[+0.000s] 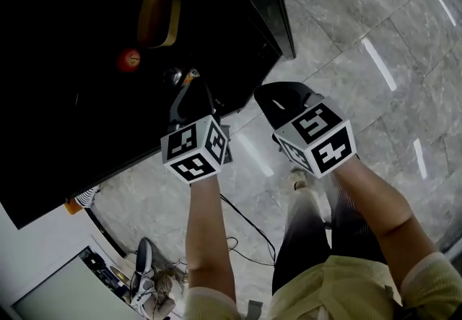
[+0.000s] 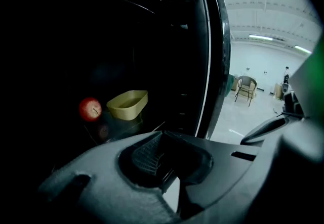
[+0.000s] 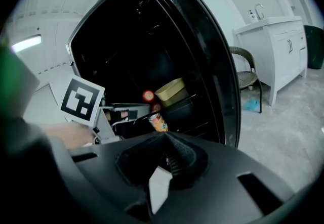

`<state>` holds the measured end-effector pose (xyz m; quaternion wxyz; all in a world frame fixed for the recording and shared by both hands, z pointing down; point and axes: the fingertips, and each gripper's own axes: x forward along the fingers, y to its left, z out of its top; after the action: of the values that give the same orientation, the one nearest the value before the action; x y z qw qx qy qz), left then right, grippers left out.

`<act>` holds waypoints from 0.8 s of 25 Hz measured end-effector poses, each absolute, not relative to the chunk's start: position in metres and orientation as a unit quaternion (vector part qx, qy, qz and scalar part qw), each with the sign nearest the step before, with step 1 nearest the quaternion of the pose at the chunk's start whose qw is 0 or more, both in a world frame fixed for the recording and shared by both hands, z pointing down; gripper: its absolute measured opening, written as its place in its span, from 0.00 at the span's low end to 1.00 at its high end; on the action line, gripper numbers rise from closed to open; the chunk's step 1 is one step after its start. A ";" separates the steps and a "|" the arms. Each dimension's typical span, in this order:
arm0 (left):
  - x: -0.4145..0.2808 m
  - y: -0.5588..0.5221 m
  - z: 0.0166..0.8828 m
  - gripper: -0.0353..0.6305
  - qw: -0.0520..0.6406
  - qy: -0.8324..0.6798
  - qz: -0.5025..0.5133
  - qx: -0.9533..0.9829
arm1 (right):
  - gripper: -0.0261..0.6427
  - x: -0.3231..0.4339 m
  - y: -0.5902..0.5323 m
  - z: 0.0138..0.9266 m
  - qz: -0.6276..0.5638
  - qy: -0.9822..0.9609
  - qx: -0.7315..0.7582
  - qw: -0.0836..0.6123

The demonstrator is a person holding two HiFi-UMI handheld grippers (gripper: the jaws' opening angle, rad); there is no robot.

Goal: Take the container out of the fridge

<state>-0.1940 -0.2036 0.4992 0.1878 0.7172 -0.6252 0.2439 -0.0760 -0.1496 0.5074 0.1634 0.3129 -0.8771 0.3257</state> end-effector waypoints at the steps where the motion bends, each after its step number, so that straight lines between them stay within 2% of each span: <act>1: -0.196 -0.211 0.498 0.09 0.178 -0.629 0.247 0.715 | 0.08 -0.076 -0.153 0.509 0.324 -0.878 0.312 0.165; 10: -0.222 -0.250 0.494 0.09 0.116 -0.655 0.286 0.689 | 0.08 -0.083 -0.162 0.512 0.312 -0.885 0.299 0.175; 16: -0.248 -0.282 0.492 0.09 0.113 -0.672 0.304 0.665 | 0.08 -0.082 -0.163 0.521 0.315 -0.885 0.291 0.183; 20: -0.257 -0.292 0.492 0.09 0.076 -0.671 0.335 0.657 | 0.08 -0.082 -0.167 0.520 0.315 -0.887 0.285 0.184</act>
<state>-0.2565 -0.2923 0.4919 0.0760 0.6572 -0.6707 0.3353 -0.0818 -0.1667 0.5204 0.1837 0.2850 -0.8865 0.3148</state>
